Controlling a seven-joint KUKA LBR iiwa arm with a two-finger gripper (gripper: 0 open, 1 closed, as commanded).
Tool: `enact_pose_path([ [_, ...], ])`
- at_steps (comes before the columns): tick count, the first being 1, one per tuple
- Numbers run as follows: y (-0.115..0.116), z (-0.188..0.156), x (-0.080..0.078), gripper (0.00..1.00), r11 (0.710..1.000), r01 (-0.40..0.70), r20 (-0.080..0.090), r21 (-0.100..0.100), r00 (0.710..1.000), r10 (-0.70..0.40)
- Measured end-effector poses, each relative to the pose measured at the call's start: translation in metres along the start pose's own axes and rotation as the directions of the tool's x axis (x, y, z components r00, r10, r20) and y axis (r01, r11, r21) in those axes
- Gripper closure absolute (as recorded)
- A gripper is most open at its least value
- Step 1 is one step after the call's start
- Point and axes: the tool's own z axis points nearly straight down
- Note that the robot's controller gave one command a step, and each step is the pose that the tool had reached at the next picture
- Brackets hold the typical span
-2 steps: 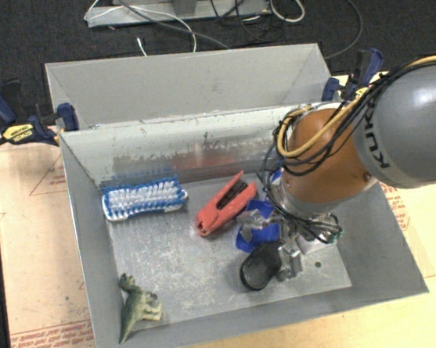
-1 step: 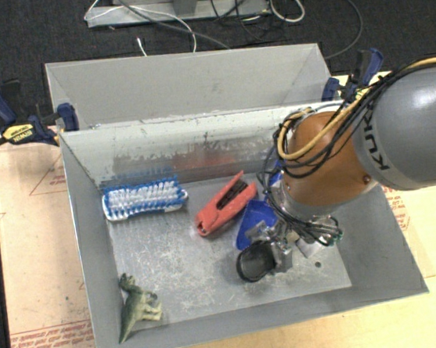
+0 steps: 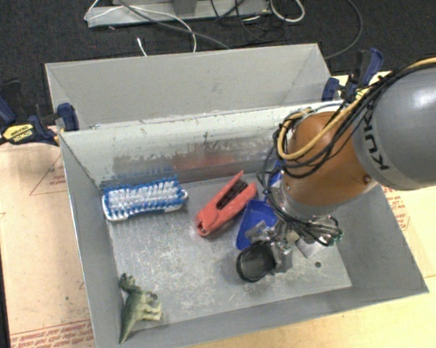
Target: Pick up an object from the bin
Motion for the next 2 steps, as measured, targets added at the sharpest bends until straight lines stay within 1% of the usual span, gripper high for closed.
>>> enact_pose_path([
  [1,0.0136,0.0004,-0.0038,1.0,0.999,-0.046,0.0,-0.002,0.999,0.046],
  [2,0.0209,0.0005,0.0061,1.0,1.0,-0.014,-0.001,-0.002,1.0,0.014],
])
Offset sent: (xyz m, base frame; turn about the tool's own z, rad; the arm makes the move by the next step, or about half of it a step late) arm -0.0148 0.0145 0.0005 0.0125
